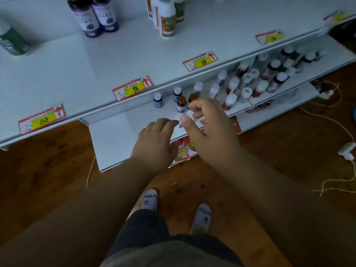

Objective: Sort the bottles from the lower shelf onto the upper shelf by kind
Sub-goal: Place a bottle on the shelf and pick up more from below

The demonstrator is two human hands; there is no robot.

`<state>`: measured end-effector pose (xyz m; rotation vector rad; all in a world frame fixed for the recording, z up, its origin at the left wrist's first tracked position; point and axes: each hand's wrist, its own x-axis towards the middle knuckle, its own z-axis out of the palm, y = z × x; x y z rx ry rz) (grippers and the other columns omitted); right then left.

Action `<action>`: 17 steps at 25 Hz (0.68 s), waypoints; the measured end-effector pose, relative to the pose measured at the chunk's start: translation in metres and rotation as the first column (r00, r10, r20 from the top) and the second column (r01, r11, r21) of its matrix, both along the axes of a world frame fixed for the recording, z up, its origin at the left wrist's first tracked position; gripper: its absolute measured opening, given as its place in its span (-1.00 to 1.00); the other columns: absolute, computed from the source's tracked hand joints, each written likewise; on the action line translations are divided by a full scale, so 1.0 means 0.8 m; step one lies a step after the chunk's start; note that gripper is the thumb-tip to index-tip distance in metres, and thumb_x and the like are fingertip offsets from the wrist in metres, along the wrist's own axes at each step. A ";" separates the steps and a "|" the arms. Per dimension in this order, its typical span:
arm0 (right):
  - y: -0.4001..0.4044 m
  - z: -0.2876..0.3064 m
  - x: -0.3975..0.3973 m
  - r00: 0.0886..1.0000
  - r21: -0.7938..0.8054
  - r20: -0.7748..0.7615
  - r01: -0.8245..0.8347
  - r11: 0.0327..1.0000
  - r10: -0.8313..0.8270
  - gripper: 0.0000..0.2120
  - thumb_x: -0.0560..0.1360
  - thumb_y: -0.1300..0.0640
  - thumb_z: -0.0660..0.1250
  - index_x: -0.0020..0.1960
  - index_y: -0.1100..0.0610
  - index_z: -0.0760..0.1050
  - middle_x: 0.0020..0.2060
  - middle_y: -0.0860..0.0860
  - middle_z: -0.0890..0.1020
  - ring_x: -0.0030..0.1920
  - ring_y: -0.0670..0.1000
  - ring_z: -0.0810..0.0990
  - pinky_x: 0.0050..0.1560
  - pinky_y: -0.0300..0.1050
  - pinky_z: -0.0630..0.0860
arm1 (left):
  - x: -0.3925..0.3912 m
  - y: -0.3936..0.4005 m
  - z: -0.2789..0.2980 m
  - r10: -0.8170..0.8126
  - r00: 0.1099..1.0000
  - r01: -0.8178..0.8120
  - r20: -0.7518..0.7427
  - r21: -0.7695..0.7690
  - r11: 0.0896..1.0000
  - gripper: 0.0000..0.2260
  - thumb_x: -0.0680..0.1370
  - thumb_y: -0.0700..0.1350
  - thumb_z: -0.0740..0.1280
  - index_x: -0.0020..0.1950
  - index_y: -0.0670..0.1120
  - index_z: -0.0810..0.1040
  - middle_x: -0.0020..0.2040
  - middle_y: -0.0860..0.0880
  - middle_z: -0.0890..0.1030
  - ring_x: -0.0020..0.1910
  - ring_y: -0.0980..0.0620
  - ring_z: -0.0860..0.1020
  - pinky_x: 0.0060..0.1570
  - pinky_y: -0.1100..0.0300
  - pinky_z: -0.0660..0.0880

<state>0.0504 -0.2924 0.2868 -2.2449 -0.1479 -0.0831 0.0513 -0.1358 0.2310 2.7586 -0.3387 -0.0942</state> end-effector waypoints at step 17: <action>0.042 -0.462 0.220 0.991 -0.252 -0.045 0.113 0.961 -0.129 -0.42 0.57 0.10 0.33 0.53 0.05 0.21 0.51 0.09 0.26 0.32 0.16 0.51 0.31 0.05 0.49 | 0.181 0.044 -0.380 0.003 0.989 0.023 -0.150 0.172 0.985 -0.42 0.54 0.04 0.36 0.50 0.01 0.23 0.47 -0.04 0.35 0.42 -0.09 0.36 0.34 -0.04 0.34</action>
